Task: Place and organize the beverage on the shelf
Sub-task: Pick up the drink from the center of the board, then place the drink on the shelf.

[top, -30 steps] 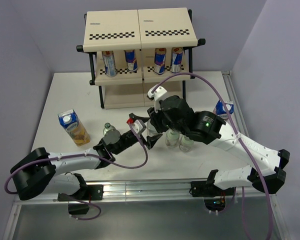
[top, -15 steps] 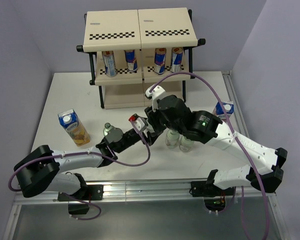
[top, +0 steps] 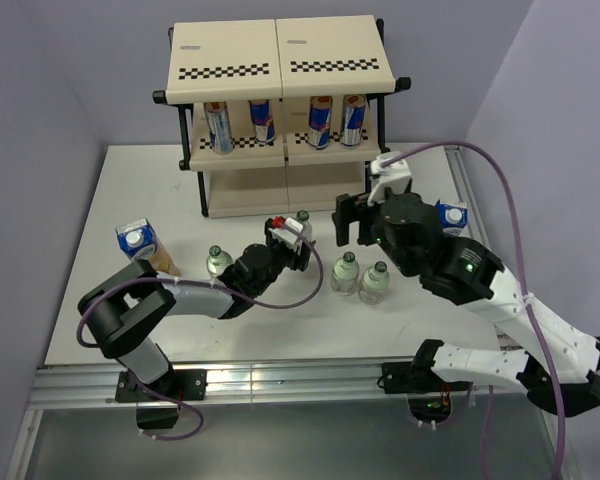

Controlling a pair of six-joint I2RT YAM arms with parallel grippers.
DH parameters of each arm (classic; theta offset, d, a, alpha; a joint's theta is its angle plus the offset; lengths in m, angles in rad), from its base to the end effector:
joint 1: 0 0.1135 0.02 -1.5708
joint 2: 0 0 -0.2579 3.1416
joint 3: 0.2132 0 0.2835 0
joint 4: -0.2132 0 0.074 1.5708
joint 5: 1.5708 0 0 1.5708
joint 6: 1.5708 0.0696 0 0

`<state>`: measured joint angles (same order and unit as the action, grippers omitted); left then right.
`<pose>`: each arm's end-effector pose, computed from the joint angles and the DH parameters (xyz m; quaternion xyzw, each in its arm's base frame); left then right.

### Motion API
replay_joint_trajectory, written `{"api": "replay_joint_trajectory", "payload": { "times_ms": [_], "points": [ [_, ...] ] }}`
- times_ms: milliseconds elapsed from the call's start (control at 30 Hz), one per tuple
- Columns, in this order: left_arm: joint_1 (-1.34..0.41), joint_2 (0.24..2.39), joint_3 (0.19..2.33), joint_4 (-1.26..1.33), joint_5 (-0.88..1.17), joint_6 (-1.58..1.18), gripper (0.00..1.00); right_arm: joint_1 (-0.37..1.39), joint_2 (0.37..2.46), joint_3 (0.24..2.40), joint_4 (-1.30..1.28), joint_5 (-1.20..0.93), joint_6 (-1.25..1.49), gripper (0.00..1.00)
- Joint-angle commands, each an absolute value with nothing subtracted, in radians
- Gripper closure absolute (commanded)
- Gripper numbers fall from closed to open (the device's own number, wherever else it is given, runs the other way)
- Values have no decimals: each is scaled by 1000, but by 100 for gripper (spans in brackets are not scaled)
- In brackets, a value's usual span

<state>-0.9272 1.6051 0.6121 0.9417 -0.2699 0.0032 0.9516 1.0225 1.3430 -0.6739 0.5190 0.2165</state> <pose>0.2377 -0.2859 0.1647 0.2395 0.6836 -0.2169 0.6544 0.1766 0.1883 0.4313 -0.1480 0.7927 0.1291 0.5771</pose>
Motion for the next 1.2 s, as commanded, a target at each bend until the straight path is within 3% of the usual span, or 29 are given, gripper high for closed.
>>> {"api": "replay_joint_trajectory", "payload": {
  "times_ms": [0, 267, 1167],
  "points": [
    [-920, 1638, 759, 1256, -371, -40, 100, 905, 925, 1301, -652, 575, 250, 6],
    [-919, 1848, 891, 1440, -555, -34, 100, 893, 812, 1247, -627, 572, 245, 0],
    [-759, 2146, 1198, 1428, -405, -61, 100, 891, 670, 1158, -552, 436, 241, 0]
  ]
}}
